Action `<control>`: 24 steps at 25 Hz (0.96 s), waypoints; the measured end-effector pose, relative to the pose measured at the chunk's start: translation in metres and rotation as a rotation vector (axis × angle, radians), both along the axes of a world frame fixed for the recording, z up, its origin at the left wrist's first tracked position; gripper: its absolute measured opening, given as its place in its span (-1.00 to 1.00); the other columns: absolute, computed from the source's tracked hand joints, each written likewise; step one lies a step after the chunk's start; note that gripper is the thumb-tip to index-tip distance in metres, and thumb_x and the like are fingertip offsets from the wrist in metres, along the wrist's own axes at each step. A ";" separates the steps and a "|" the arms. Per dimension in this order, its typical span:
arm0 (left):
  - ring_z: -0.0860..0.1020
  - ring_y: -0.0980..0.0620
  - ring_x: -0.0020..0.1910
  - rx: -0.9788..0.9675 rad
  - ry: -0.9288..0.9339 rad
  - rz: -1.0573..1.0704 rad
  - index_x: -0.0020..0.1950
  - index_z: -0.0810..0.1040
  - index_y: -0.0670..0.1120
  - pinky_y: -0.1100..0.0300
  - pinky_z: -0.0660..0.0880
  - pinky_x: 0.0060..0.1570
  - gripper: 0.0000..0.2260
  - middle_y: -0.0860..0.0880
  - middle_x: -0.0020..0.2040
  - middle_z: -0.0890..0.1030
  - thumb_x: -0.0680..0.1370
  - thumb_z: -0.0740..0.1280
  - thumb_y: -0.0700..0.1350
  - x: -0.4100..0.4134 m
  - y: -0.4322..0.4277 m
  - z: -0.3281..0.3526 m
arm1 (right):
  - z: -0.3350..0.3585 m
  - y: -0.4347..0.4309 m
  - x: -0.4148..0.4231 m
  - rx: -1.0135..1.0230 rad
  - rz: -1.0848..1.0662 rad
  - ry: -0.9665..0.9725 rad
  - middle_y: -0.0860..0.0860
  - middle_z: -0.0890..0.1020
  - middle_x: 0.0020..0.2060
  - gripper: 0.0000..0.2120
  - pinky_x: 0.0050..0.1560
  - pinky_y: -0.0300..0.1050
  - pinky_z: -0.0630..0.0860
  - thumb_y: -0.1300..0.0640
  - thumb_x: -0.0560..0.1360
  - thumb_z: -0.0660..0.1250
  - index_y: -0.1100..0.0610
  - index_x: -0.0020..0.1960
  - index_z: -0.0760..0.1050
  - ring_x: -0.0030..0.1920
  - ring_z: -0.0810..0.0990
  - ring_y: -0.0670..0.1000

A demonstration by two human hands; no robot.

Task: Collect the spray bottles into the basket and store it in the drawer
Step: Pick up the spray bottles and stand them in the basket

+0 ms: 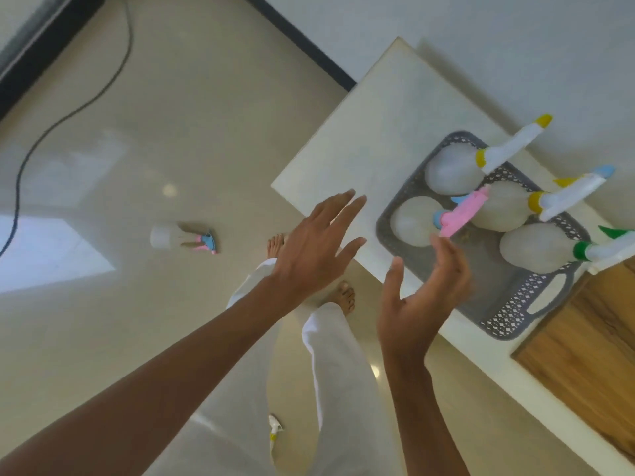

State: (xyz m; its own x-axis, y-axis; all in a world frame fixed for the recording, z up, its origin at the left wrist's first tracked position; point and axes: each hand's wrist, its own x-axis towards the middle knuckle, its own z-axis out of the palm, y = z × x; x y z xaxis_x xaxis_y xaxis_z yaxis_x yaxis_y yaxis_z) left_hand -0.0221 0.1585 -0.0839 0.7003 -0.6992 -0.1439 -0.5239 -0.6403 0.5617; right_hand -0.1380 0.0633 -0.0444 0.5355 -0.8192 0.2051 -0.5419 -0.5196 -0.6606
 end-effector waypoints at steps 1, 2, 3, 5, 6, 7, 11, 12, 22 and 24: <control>0.33 -0.06 0.52 0.021 -0.039 0.007 0.56 0.28 -0.01 0.04 0.44 0.33 -0.46 -0.04 0.56 0.32 0.61 0.28 0.10 0.003 0.021 -0.001 | 0.002 0.010 0.007 0.011 0.103 0.003 0.35 0.51 0.24 -0.56 0.39 -0.28 0.24 0.36 0.47 0.45 0.43 0.31 0.46 0.25 0.48 0.31; 0.30 -0.08 0.54 0.045 -0.060 0.015 0.56 0.29 -0.03 0.02 0.41 0.37 -0.46 -0.06 0.57 0.29 0.61 0.29 0.08 0.006 0.042 -0.003 | 0.001 0.020 0.015 0.038 0.197 0.016 0.34 0.50 0.25 -0.57 0.37 -0.41 0.18 0.36 0.48 0.44 0.42 0.31 0.46 0.25 0.48 0.30; 0.28 -0.10 0.55 0.071 -0.060 0.038 0.56 0.29 -0.05 0.00 0.39 0.39 -0.46 -0.08 0.58 0.28 0.61 0.30 0.07 0.007 0.065 -0.006 | -0.002 0.033 0.025 0.081 0.293 0.042 0.32 0.49 0.27 -0.57 0.34 -0.50 0.15 0.34 0.49 0.43 0.39 0.33 0.46 0.27 0.46 0.27; 0.26 -0.13 0.56 0.130 -0.018 0.104 0.56 0.29 -0.07 -0.07 0.40 0.41 -0.46 -0.11 0.59 0.26 0.62 0.30 0.05 0.011 0.110 -0.012 | -0.014 0.057 0.044 0.173 0.459 0.130 0.25 0.45 0.34 -0.56 0.28 -0.60 0.17 0.28 0.53 0.39 0.31 0.38 0.43 0.33 0.39 0.17; 0.26 -0.13 0.56 0.162 0.001 0.149 0.56 0.29 -0.08 -0.09 0.41 0.41 -0.47 -0.12 0.59 0.25 0.62 0.29 0.04 0.014 0.135 -0.015 | -0.022 0.071 0.054 0.196 0.541 0.182 0.22 0.42 0.37 -0.55 0.26 -0.61 0.19 0.25 0.54 0.37 0.28 0.40 0.42 0.35 0.37 0.13; 0.26 -0.14 0.56 0.190 0.013 0.188 0.56 0.30 -0.08 -0.10 0.41 0.40 -0.47 -0.13 0.59 0.25 0.63 0.29 0.03 0.017 0.159 -0.019 | -0.032 0.085 0.064 0.193 0.616 0.233 0.20 0.41 0.38 -0.54 0.27 -0.58 0.23 0.23 0.54 0.36 0.26 0.41 0.41 0.36 0.35 0.12; 0.37 -0.19 0.49 0.266 0.028 0.337 0.51 0.39 -0.12 -0.10 0.42 0.35 -0.51 -0.16 0.54 0.35 0.60 0.35 -0.03 0.033 0.264 -0.043 | -0.076 0.156 0.102 0.123 0.884 0.428 0.17 0.40 0.37 -0.53 0.32 -0.01 0.47 0.25 0.52 0.34 0.25 0.41 0.39 0.34 0.35 0.16; 0.37 -0.19 0.49 0.288 0.043 0.359 0.50 0.39 -0.13 -0.10 0.41 0.35 -0.51 -0.16 0.53 0.36 0.59 0.36 -0.04 0.039 0.289 -0.050 | -0.086 0.175 0.113 0.110 0.941 0.474 0.17 0.39 0.37 -0.52 0.34 0.05 0.46 0.25 0.51 0.35 0.25 0.41 0.39 0.35 0.35 0.18; 0.21 -0.14 0.55 0.580 0.172 0.145 0.58 0.18 -0.07 -0.07 0.35 0.39 -0.44 -0.14 0.59 0.19 0.62 0.27 -0.02 0.138 0.455 -0.207 | -0.216 0.372 0.213 0.036 1.196 0.960 0.14 0.18 0.57 -0.31 0.51 0.05 0.27 0.10 0.57 0.34 0.22 0.59 0.10 0.58 0.11 0.16; 0.23 -0.17 0.53 0.613 0.143 0.066 0.57 0.21 -0.10 -0.10 0.37 0.35 -0.46 -0.16 0.57 0.22 0.61 0.26 -0.05 0.150 0.459 -0.260 | -0.260 0.395 0.223 0.017 1.232 1.047 0.14 0.10 0.60 -0.26 0.56 0.08 0.20 0.07 0.57 0.34 0.22 0.61 0.03 0.62 0.01 0.20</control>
